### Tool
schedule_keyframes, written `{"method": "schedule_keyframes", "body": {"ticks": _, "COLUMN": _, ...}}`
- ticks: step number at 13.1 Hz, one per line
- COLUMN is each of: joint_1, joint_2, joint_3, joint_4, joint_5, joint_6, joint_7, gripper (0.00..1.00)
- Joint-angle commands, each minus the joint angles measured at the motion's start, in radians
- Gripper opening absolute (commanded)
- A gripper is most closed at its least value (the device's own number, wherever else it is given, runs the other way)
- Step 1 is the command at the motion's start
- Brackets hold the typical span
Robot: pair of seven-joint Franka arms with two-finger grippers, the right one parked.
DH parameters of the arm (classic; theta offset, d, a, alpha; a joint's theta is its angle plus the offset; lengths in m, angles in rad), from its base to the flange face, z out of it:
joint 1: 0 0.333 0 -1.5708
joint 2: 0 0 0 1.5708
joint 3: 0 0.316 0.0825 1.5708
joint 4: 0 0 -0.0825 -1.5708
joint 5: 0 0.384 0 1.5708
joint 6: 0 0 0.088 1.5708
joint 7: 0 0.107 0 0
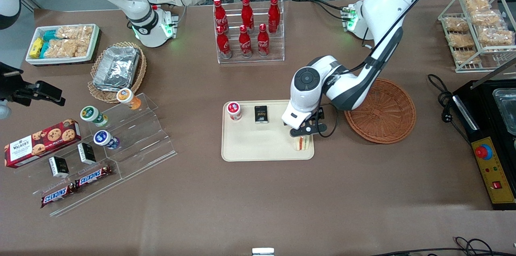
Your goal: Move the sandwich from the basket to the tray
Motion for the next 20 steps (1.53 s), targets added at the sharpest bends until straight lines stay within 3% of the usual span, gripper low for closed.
{"method": "schedule_keyframes", "body": {"ticks": 1, "joint_1": 0.041, "joint_2": -0.120, "joint_3": 0.002, "joint_4": 0.007, "joint_5": -0.069, "joint_6": -0.078, "joint_7": -0.025, "gripper": 1.00}}
{"method": "schedule_keyframes", "body": {"ticks": 4, "joint_1": 0.107, "joint_2": -0.249, "joint_3": 0.004, "joint_4": 0.007, "joint_5": -0.177, "joint_6": -0.110, "joint_7": -0.008, "gripper": 1.00}}
{"method": "schedule_keyframes", "body": {"ticks": 5, "joint_1": 0.109, "joint_2": -0.292, "joint_3": 0.013, "joint_4": 0.006, "joint_5": -0.181, "joint_6": -0.138, "joint_7": -0.004, "gripper": 1.00}}
{"method": "schedule_keyframes", "body": {"ticks": 7, "joint_1": 0.106, "joint_2": -0.367, "joint_3": 0.069, "joint_4": 0.006, "joint_5": -0.197, "joint_6": -0.215, "joint_7": 0.141, "gripper": 1.00}}
{"method": "schedule_keyframes", "body": {"ticks": 9, "joint_1": 0.104, "joint_2": -0.438, "joint_3": 0.140, "joint_4": 0.006, "joint_5": -0.288, "joint_6": -0.285, "joint_7": 0.301, "gripper": 1.00}}
{"method": "schedule_keyframes", "body": {"ticks": 12, "joint_1": 0.100, "joint_2": -0.534, "joint_3": 0.261, "joint_4": 0.007, "joint_5": -0.367, "joint_6": -0.402, "joint_7": 0.548, "gripper": 1.00}}
{"method": "schedule_keyframes", "body": {"ticks": 15, "joint_1": 0.095, "joint_2": -0.613, "joint_3": 0.382, "joint_4": 0.004, "joint_5": -0.401, "joint_6": -0.505, "joint_7": 0.804, "gripper": 1.00}}
{"method": "schedule_keyframes", "body": {"ticks": 20, "joint_1": 0.008, "joint_2": -0.744, "joint_3": 0.586, "joint_4": -0.066, "joint_5": -0.401, "joint_6": -0.572, "joint_7": 1.064, "gripper": 1.00}}
